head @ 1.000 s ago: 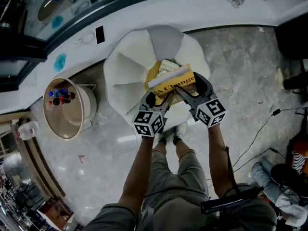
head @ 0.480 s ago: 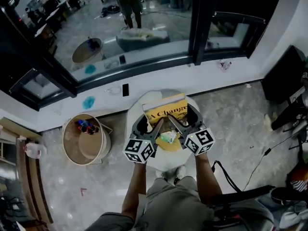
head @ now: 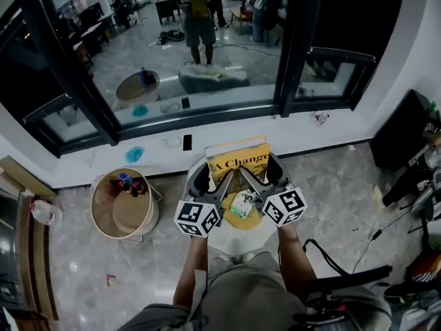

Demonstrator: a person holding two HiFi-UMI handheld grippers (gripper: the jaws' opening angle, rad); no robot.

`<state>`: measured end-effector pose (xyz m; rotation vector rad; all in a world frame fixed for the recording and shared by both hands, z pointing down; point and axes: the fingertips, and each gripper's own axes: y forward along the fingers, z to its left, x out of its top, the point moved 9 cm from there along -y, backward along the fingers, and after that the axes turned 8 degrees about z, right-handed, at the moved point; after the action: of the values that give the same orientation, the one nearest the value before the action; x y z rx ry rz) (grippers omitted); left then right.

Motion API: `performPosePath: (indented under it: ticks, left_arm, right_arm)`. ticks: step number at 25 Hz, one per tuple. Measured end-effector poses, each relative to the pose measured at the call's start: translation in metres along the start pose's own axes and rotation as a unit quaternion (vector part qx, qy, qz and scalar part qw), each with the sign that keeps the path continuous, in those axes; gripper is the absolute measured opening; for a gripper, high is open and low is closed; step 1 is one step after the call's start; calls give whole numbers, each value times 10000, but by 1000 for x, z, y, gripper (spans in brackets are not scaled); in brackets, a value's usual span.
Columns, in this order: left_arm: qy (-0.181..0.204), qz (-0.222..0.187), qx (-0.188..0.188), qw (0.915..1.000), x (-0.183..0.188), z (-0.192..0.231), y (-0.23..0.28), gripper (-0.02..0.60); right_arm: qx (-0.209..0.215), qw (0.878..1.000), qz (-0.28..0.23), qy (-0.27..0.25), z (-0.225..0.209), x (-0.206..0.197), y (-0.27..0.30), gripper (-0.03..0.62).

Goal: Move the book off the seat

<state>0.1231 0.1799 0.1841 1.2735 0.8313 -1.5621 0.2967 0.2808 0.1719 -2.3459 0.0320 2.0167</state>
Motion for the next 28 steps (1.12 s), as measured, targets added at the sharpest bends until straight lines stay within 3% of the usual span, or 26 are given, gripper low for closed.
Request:
performPosePath:
  ticks: [5, 8, 16, 23, 28]
  left_arm:
    - [-278, -80, 132, 9995, -12, -5, -17, 307]
    - [-204, -104, 313, 9992, -11, -11, -24, 307]
    - [-83, -263, 1245, 9918, -8, -9, -62, 307]
    - [41, -377, 2387, 9703, -22, -1, -126, 305]
    - [140, -314, 3049, 9518, -13, 0, -158, 305]
  right_arm:
    - [36, 9996, 223, -190, 12, -11, -9, 385]
    - [162, 9995, 225, -155, 14, -10, -9, 385]
    - [972, 9950, 202, 97, 36, -18, 13, 385]
    - [2040, 9773, 310, 484, 86, -50, 40, 385]
    - [2756, 9579, 402, 691, 116, -50, 64, 385]
